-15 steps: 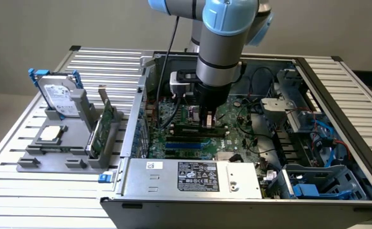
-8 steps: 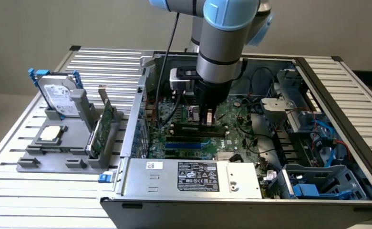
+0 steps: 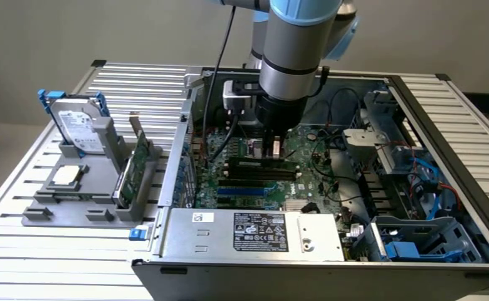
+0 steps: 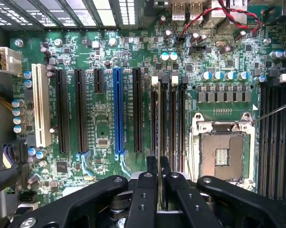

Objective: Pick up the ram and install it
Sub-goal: 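Insert the ram into the slot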

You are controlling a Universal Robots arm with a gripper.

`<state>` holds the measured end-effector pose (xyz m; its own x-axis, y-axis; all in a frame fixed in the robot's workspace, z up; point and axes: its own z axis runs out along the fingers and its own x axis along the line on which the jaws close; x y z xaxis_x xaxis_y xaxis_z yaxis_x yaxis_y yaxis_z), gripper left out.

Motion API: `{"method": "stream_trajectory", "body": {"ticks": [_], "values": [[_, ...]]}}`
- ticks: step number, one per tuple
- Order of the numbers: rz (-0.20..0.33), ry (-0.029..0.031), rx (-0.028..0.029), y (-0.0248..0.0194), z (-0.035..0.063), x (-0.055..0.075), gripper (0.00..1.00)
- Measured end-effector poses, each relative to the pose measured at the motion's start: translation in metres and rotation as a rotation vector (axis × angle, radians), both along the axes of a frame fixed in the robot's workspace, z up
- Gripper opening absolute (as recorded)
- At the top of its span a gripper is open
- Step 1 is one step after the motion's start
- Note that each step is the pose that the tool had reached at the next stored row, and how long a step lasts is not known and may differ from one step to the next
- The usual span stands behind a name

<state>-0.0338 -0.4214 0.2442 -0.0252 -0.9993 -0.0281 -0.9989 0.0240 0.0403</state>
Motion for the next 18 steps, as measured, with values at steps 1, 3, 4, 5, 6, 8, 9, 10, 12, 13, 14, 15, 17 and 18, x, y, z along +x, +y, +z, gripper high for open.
{"method": "stream_trajectory", "body": {"ticks": [1, 3, 4, 5, 6, 8, 9, 10, 12, 13, 14, 15, 17, 18], "values": [[0.000, -0.0013, 0.0001, -0.0001, 0.0000, 0.0001, 0.14], [0.000, -0.0058, 0.0000, -0.0001, 0.0000, 0.0000, 0.14], [0.000, -0.0090, 0.0000, -0.0002, 0.0000, 0.0000, 0.14], [0.000, -0.0119, 0.0000, -0.0002, -0.0001, 0.0001, 0.14], [0.000, -0.0145, -0.0002, -0.0002, 0.0000, 0.0000, 0.14], [0.000, -0.0188, -0.0010, -0.0002, 0.0000, 0.0001, 0.14], [0.000, -0.0201, -0.0013, -0.0002, 0.0000, 0.0000, 0.14], [0.000, -0.0207, -0.0015, -0.0003, -0.0001, -0.0001, 0.14], [0.001, -0.0213, -0.0017, -0.0004, -0.0003, -0.0004, 0.14], [0.002, -0.0216, -0.0018, -0.0006, -0.0004, -0.0005, 0.14], [0.003, -0.0218, -0.0020, -0.0007, -0.0005, -0.0006, 0.14], [0.005, -0.0223, -0.0021, -0.0008, -0.0007, -0.0008, 0.14], [0.010, -0.0237, -0.0032, -0.0011, -0.0013, -0.0011, 0.14], [0.012, -0.0245, -0.0037, -0.0011, -0.0017, -0.0012, 0.14]]}}
